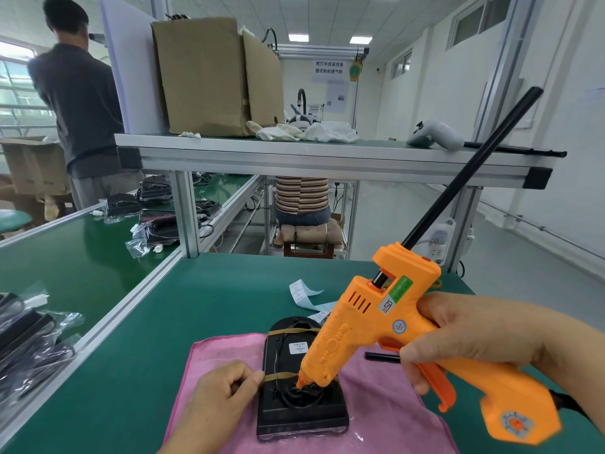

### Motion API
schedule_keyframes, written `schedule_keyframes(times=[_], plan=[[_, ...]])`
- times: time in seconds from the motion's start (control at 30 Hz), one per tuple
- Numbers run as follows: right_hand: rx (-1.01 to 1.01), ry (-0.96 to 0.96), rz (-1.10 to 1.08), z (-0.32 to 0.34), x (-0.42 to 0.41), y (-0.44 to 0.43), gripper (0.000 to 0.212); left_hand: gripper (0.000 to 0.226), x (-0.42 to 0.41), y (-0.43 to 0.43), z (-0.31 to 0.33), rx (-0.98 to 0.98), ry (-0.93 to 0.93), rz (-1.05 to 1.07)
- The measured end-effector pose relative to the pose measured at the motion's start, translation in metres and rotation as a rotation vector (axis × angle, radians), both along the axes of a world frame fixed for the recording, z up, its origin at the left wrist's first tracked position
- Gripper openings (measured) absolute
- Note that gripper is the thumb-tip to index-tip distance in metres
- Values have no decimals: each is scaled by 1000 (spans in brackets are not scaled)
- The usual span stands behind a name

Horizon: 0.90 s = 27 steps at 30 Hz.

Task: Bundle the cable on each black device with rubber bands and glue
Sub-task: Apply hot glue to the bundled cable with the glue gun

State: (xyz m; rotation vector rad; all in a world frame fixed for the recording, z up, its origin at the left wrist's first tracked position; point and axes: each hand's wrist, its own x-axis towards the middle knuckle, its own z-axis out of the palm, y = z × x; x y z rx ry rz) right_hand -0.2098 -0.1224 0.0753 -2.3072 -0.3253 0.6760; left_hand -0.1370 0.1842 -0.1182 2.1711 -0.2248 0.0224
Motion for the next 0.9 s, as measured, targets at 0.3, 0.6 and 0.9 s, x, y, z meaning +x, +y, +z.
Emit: schedule_keyframes(times=[0.3,0.6,0.9], plan=[[-17,-10,18,1,-2,3,12,29,-1,0,1,2,-2,-1],[-24,-7,2,3,-3,6,19,30,0,-1,1,9,-9,1],[12,-10,-2,3,-2,7,21,29,0,0,1,10,-11,-5]])
